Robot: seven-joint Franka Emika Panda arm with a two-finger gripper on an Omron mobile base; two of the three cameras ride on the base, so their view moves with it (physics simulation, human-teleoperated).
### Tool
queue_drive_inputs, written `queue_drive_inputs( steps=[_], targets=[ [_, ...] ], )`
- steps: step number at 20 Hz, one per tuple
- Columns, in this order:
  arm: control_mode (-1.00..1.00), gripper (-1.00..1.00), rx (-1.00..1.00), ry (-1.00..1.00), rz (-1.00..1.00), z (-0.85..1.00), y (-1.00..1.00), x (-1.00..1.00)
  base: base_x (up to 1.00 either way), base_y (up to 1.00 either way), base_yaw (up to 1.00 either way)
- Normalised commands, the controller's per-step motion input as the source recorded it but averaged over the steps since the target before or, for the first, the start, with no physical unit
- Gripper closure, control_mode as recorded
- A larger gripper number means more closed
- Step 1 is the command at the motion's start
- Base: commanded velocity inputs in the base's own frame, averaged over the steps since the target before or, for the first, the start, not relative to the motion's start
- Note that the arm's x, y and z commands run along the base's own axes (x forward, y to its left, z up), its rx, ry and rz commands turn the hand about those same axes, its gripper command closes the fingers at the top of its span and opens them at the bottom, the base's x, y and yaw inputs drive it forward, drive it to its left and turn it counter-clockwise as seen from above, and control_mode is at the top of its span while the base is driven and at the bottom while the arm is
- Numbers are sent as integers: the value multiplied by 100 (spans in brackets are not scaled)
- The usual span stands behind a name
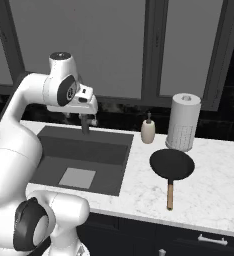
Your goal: Pick the pan and sponge and place them into the sink. Then turn on the water.
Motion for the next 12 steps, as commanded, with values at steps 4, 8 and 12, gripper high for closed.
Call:
queue_drive_inputs(
  steps=[4,8,12],
  targets=[
    [-100,-100,0,0,0,0,-16,-13,0,0,0],
    [-100,-100,0,0,-1,0,-48,-30,0,0,0],
    [-100,-100,0,0,-5,-1,-64,-30,0,0,0]
  ],
)
